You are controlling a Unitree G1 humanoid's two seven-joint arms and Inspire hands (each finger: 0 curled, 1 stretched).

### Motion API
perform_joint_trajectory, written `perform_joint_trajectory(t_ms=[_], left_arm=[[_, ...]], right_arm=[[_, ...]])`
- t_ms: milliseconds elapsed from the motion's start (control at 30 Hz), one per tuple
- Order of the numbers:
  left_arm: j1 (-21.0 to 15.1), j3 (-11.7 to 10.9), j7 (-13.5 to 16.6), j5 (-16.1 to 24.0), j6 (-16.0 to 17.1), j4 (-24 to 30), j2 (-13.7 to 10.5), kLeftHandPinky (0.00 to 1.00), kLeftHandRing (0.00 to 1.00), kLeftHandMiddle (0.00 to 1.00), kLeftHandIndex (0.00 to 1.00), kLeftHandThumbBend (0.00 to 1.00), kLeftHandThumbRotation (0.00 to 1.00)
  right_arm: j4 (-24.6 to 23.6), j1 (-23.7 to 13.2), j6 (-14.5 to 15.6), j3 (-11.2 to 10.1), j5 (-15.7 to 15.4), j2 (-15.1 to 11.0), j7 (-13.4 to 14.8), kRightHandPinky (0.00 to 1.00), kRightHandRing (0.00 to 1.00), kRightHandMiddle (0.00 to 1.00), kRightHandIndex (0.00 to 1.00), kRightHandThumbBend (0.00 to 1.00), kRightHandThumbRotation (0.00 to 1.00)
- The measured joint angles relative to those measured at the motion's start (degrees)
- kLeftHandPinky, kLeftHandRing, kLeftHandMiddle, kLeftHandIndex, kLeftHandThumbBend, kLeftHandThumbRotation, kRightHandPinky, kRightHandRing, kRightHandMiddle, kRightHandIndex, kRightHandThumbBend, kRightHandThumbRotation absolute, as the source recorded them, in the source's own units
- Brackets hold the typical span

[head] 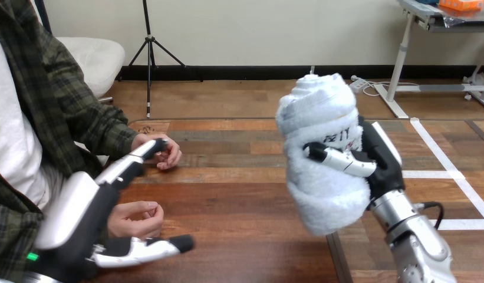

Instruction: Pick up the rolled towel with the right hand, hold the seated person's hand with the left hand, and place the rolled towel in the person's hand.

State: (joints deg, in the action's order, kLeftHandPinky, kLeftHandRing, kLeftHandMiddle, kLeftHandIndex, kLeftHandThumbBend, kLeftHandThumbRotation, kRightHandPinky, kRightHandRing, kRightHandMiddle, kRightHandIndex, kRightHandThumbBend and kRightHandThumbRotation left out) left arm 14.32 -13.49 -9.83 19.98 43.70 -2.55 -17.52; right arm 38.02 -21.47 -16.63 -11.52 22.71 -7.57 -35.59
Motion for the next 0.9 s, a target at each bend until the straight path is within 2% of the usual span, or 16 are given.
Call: perform_joint_trajectory(t_ms=[267,467,700,900], left_arm=[[0.43,-3.54,1.09,4.77,-2.63,4.26,-4.8,0.81,0.88,0.9,0.9,1.0,0.45],[0.54,-5.75,1.14,7.82,-6.1,7.73,-7.89,0.83,0.89,0.89,0.89,1.0,0.43],[0.44,-7.12,0.74,9.26,-9.63,9.76,-11.92,0.83,0.87,0.87,0.87,1.0,0.38],[0.23,-7.24,0.58,10.69,-11.81,9.82,-14.97,0.81,0.85,0.84,0.85,1.0,0.34]], right_arm=[[-3.08,1.59,0.39,0.23,-0.02,1.35,-0.13,0.1,0.14,0.22,0.33,0.82,0.0],[-4.47,1.89,0.4,0.26,-0.02,1.5,-0.12,0.1,0.14,0.22,0.33,0.82,0.0],[-6.3,2.07,0.42,0.22,-0.01,1.49,-0.12,0.1,0.14,0.22,0.33,0.82,0.0],[-8.35,2.46,0.87,0.19,0.05,1.47,-0.16,0.1,0.14,0.22,0.33,0.82,0.0]])
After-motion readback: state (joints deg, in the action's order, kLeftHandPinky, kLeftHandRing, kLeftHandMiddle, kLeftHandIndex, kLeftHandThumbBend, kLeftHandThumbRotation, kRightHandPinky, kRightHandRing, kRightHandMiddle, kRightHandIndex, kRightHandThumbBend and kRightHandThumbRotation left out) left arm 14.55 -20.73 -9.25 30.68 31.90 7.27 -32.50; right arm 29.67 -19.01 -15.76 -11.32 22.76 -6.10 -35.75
